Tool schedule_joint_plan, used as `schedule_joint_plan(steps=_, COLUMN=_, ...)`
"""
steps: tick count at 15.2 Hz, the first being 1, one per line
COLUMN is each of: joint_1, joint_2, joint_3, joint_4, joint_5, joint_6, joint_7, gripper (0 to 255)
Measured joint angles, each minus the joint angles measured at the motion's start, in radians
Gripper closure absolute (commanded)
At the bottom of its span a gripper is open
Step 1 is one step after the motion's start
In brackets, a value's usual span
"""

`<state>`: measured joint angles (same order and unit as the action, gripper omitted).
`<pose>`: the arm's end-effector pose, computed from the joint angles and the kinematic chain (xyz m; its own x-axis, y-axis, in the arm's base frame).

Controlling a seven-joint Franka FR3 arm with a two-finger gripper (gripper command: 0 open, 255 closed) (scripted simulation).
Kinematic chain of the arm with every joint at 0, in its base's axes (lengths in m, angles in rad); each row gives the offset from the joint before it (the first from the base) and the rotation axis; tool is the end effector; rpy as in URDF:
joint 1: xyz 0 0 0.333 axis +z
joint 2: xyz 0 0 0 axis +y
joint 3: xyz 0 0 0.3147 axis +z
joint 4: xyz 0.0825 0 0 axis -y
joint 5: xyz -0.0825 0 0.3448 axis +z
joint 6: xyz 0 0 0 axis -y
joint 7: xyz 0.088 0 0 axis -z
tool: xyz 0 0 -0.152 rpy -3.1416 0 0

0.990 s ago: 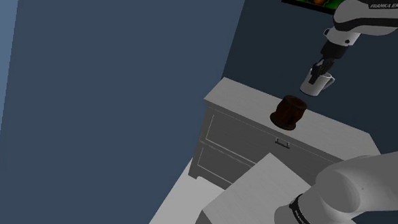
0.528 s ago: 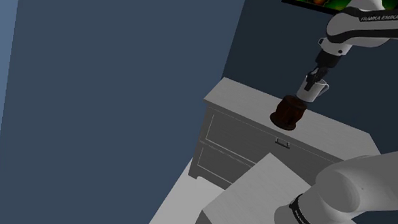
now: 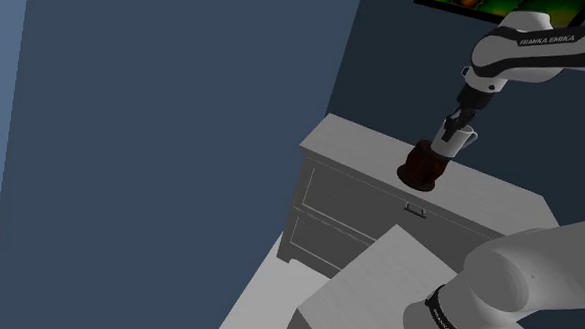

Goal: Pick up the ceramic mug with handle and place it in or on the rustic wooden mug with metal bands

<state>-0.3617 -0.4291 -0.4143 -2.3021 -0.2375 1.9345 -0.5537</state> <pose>0.2621 -0.3071 0.4670 0.9940 -0.1098 -0.0013 -0.1095 -0.9918 0.0654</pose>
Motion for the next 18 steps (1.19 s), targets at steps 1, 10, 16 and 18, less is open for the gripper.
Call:
schedule_joint_plan(steps=1, joint_1=0.0, joint_2=0.0, joint_3=0.0, joint_4=-0.001, joint_5=0.0, joint_6=0.001, joint_7=0.0, gripper=255)
schedule_joint_plan(steps=10, joint_1=0.0, joint_2=0.0, joint_3=0.0, joint_4=-0.002, joint_5=0.0, joint_6=0.002, joint_7=0.0, gripper=0)
schedule_joint_plan(steps=16, joint_1=0.005, joint_2=-0.017, joint_3=0.021, joint_4=0.102, joint_5=0.01, joint_6=-0.119, joint_7=-0.002, gripper=0)
schedule_joint_plan(steps=18, joint_1=0.006, joint_2=-0.017, joint_3=0.022, joint_4=0.109, joint_5=0.011, joint_6=-0.125, joint_7=-0.002, gripper=0)
